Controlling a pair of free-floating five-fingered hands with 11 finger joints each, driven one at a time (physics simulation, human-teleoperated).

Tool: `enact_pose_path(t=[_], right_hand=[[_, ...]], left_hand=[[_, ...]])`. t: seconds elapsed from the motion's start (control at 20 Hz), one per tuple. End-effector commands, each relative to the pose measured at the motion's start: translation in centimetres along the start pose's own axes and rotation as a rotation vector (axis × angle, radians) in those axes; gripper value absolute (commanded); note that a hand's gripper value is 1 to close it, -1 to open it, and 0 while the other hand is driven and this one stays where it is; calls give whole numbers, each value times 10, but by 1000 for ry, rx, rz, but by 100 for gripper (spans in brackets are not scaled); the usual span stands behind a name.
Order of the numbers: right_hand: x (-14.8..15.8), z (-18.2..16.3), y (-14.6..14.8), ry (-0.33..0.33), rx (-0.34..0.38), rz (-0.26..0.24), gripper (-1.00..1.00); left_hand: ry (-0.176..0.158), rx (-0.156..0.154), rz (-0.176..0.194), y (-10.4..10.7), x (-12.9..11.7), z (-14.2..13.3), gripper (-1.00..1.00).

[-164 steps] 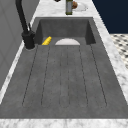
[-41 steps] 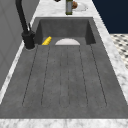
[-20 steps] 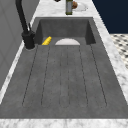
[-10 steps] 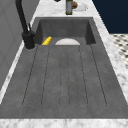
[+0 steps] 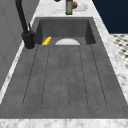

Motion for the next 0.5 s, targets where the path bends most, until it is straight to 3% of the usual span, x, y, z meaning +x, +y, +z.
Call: enact_pose_path(t=[0.0,0.3,0.45], right_hand=[[-8,-17,27,-30,-20,-71,100],[-24,-16,30,-45,-40,-162,100],[-27,10,6,-22,-27,-129,100]], left_hand=[[0,0,0,0,0,0,0],[0,0,0,0,0,0,0],[0,0,0,0,0,0,0]])
